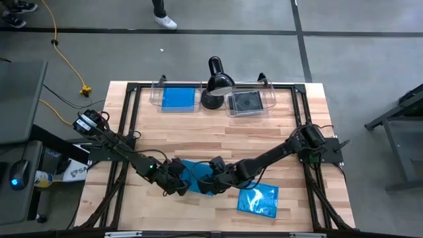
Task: Pick & place jewel cases by type
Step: Put the left blue CD case into the left transparent bin
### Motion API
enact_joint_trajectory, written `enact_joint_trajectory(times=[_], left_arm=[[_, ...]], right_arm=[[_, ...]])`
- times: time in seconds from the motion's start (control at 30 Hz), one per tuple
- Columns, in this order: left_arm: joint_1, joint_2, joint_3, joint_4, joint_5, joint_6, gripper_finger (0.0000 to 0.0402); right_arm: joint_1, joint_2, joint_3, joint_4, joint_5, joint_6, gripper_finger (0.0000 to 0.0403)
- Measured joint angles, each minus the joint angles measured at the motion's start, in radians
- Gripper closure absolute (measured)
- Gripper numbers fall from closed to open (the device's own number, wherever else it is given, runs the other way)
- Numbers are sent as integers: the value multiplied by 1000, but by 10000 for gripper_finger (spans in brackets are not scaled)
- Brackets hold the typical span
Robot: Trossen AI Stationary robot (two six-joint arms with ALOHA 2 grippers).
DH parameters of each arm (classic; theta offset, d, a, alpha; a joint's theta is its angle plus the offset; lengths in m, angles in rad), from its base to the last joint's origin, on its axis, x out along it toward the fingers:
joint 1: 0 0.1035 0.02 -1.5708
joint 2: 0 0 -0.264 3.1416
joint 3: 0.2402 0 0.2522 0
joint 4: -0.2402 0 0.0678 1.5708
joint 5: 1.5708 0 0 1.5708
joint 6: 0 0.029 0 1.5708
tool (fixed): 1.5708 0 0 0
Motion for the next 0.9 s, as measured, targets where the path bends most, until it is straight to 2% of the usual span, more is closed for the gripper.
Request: enact_joint_trajectory(times=[0.27,0.37,0.53,0.8,0.9], left_arm=[[0,0,-1,-3,-22,-7,23],[0,0,-1,-7,-27,-7,23],[0,0,-1,-9,-33,-7,23],[1,-1,-1,-32,-40,4,23],[1,-1,-1,-46,-46,41,23]], right_arm=[[2,0,-2,-1,4,15,177],[3,0,-2,-4,12,16,190],[-3,1,-4,-12,19,-20,249],[-13,1,-4,-12,25,-110,385],[-18,1,-4,-22,29,-138,393]])
